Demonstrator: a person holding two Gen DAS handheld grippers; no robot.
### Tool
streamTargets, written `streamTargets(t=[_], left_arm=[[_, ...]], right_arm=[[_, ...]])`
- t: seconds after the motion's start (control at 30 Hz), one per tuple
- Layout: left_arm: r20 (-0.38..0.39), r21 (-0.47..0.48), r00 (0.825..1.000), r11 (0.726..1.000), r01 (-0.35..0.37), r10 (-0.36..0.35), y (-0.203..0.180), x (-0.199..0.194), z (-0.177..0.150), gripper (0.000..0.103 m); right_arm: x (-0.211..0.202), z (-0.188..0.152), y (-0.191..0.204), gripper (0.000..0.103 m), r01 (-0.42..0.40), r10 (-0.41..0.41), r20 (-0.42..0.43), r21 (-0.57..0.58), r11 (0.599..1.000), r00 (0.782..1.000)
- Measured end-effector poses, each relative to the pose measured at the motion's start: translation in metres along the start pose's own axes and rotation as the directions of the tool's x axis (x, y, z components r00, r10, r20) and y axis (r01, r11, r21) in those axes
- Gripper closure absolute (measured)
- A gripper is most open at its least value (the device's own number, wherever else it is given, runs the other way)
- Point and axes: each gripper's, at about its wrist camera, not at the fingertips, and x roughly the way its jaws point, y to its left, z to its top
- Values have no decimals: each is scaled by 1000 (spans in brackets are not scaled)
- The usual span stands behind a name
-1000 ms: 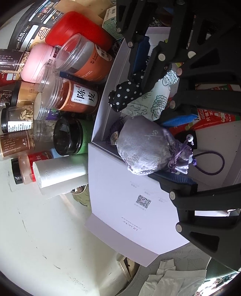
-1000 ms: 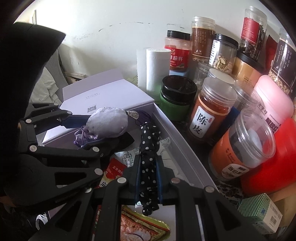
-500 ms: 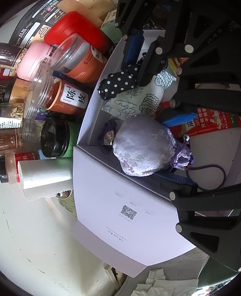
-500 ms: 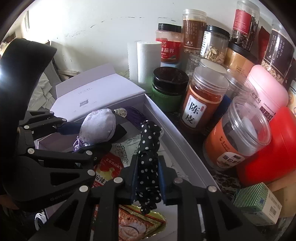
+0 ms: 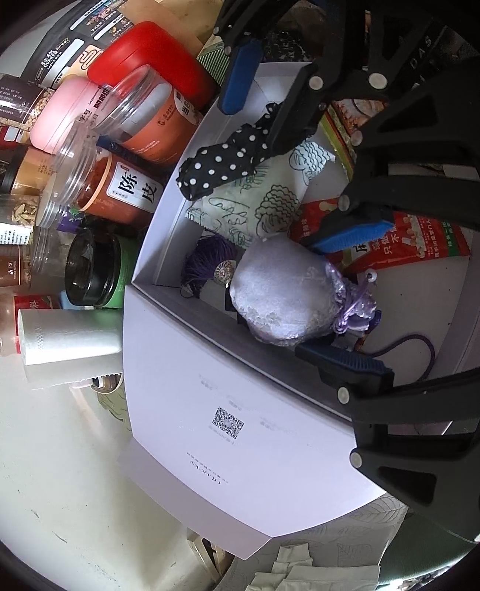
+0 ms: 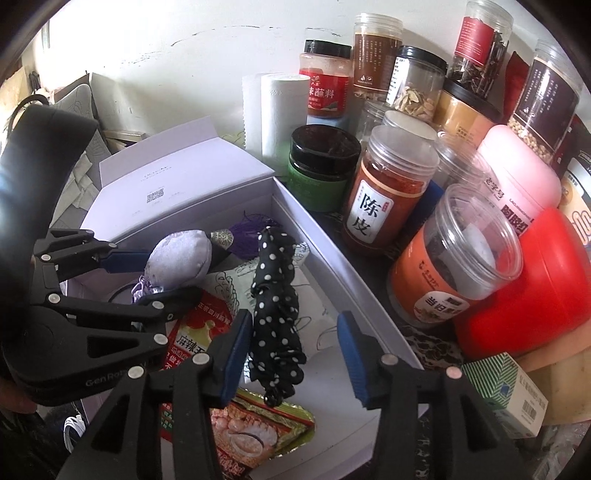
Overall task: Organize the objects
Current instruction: 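Lower and release the pouch with the left tool while the right releases the polka-dot scrunchie, then withdraw both open tools from the white box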
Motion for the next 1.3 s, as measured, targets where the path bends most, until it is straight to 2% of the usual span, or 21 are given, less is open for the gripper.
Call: streamTargets(t=[0.27,0.5,0.9,1.2,1.3], left_arm=[[41,24,998,998,-55,54,-8,-30,-6,37],[81,25,994,997,-75,72,-15,-66,-12,34],[153,19,982,993,-118,113,-29,-140,-30,32],[235,16,963,990,-141,133,-45,-203,-51,29],[249,18,955,985,-170,160,-51,-218,-59,26]], right_arm=[[-18,-7,-1,55,7,-7,14,-6,1000,1000],[-46,-13,0,49,39,-38,43,-16,999,998],[-115,-22,3,48,46,-42,131,-25,999,990],[-171,-36,4,42,70,-61,217,-33,997,974],[-188,-42,6,41,76,-66,242,-34,997,968]])
